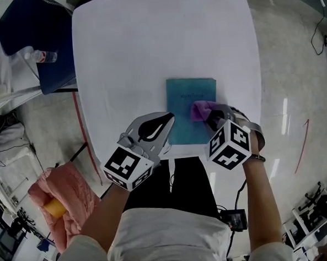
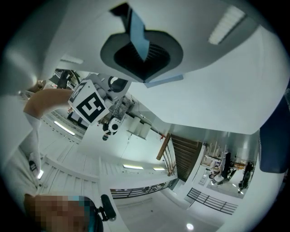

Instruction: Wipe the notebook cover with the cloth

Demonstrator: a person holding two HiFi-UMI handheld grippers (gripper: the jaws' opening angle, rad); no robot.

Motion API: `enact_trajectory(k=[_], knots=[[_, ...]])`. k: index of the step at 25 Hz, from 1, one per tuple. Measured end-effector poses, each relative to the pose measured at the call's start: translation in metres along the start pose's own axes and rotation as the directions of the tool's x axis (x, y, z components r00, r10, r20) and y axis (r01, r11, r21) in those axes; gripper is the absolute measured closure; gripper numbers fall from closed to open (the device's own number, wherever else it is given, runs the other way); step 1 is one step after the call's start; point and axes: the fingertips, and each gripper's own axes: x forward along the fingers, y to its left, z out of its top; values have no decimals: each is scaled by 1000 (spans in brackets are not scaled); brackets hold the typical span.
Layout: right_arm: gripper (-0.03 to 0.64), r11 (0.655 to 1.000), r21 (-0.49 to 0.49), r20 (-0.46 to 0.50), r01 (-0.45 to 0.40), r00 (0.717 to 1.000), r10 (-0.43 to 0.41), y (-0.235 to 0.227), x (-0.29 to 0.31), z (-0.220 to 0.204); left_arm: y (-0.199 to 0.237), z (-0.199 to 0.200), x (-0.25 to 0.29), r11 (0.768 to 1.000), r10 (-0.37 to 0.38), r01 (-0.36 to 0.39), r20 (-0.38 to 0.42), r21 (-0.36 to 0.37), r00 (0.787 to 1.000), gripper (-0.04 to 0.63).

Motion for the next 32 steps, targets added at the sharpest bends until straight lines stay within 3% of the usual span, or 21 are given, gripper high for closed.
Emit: enact_trajectory(k=[27, 32], knots=[[513, 980, 76, -51, -185, 981, 190, 85, -5, -33, -27, 0, 16, 991, -108, 112, -59, 73, 992, 595], [512, 980, 97, -47, -172, 983, 177, 89, -5, -35, -25, -2, 15, 991, -106, 110, -62, 75, 992, 595]])
